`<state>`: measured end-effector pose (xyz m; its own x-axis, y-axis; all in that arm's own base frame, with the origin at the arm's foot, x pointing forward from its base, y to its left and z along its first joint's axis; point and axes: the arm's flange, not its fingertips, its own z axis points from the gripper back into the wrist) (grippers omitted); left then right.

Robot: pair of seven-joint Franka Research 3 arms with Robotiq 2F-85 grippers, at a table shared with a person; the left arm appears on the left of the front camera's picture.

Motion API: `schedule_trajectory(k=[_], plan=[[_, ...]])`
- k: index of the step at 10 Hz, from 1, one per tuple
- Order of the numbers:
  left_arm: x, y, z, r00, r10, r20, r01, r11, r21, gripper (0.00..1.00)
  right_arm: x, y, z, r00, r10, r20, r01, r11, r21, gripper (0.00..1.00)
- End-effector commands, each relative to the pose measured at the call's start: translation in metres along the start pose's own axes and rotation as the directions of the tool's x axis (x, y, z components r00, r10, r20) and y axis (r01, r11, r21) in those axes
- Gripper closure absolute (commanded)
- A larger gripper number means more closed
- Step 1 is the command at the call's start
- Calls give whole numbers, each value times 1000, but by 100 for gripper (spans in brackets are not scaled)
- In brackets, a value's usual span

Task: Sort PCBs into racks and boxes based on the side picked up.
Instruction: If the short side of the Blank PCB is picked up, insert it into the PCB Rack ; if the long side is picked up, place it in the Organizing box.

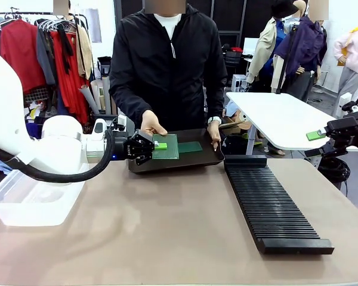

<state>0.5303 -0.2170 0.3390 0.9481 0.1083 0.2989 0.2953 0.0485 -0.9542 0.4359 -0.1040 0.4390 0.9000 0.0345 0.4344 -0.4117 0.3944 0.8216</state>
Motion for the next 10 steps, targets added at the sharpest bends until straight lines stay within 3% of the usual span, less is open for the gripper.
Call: schedule_trajectory(k=[1,10], plan=[[0,0,-1,1000,0,-2,0,1000,-3,100,-2,0,-1,1000,6,-4,-6,1000,-16,0],[0,0,-1,1000,0,-2,0,1000,-3,100,-2,0,-1,1000,6,-4,-6,1000,-16,0]])
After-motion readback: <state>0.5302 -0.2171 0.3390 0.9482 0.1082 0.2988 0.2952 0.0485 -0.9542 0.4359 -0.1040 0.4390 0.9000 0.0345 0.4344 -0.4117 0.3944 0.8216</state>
